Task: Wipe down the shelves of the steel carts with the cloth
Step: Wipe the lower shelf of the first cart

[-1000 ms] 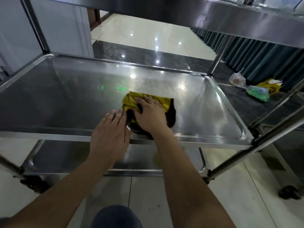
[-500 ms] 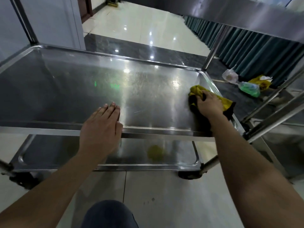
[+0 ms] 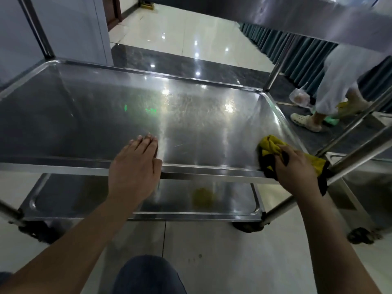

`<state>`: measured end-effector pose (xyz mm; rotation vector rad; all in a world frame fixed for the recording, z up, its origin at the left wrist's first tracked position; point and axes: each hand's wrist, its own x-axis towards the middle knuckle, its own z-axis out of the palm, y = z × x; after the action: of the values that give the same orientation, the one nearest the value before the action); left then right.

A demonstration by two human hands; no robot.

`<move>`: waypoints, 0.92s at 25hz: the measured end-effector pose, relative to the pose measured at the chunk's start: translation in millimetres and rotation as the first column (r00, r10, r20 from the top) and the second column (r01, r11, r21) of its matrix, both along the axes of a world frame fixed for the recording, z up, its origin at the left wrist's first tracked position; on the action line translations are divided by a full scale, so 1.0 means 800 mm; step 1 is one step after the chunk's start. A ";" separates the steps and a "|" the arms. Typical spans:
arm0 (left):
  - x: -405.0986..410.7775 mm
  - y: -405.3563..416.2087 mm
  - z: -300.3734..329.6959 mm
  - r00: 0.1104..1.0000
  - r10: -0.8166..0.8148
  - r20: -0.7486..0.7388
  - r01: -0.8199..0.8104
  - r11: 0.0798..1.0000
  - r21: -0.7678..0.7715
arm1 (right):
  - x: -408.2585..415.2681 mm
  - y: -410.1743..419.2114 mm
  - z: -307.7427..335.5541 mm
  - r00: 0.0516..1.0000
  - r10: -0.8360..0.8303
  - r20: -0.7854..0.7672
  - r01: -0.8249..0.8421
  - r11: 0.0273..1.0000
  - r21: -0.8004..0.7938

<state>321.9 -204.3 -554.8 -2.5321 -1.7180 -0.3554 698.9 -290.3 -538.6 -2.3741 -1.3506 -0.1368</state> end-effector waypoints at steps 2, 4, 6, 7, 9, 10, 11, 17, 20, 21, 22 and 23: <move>0.000 -0.001 0.000 1.000 -0.010 0.003 0.010 1.000 -0.015 | 0.014 0.033 0.008 0.999 0.012 -0.035 -0.013 0.999 -0.029; 0.000 -0.001 0.000 1.000 -0.017 0.005 0.017 1.000 -0.009 | 0.017 0.063 0.017 0.998 0.014 -0.065 -0.018 0.998 -0.063; 0.001 -0.002 0.002 1.000 -0.020 0.006 0.020 1.000 -0.018 | -0.008 0.084 0.020 0.996 0.050 -0.073 -0.056 0.996 -0.076; 0.001 -0.001 0.002 1.000 -0.020 0.004 0.020 1.000 -0.020 | -0.035 0.089 0.018 0.990 0.116 -0.086 -0.121 0.991 -0.064; -0.001 0.000 0.002 1.000 -0.026 0.015 0.026 0.999 -0.034 | -0.110 0.091 0.005 0.938 0.333 -0.095 -0.337 0.941 -0.036; -0.002 0.000 0.003 0.999 -0.031 0.020 0.032 0.999 -0.044 | -0.144 0.090 -0.002 0.890 0.447 -0.094 -0.452 0.891 -0.042; -0.005 -0.001 0.003 0.999 -0.035 0.021 0.036 0.998 -0.050 | -0.169 0.094 -0.006 0.837 0.538 -0.098 -0.545 0.837 -0.058; -0.012 0.006 0.001 0.996 -0.088 0.033 0.089 0.995 -0.043 | -0.215 0.189 0.021 0.896 0.424 -0.133 -0.439 0.891 -0.117; -0.017 0.006 0.002 0.995 -0.078 0.065 0.080 0.996 -0.031 | -0.260 0.166 0.005 0.802 0.584 -0.124 -0.595 0.799 -0.087; -0.019 0.006 0.003 0.991 -0.088 0.096 0.091 0.996 -0.026 | -0.264 0.159 0.000 0.770 0.628 -0.114 -0.637 0.767 -0.079; -0.024 0.006 0.005 0.984 -0.113 0.135 0.118 0.993 -0.027 | -0.262 0.162 0.003 0.755 0.645 -0.115 -0.654 0.752 -0.078; -0.034 0.009 0.008 0.980 -0.134 0.145 0.139 0.990 -0.023 | -0.262 0.171 0.009 0.764 0.634 -0.119 -0.644 0.761 -0.079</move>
<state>295.0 -197.4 -548.5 -2.7174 -1.6099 -0.5339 489.4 -153.3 -531.8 -1.8275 -2.0860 0.2464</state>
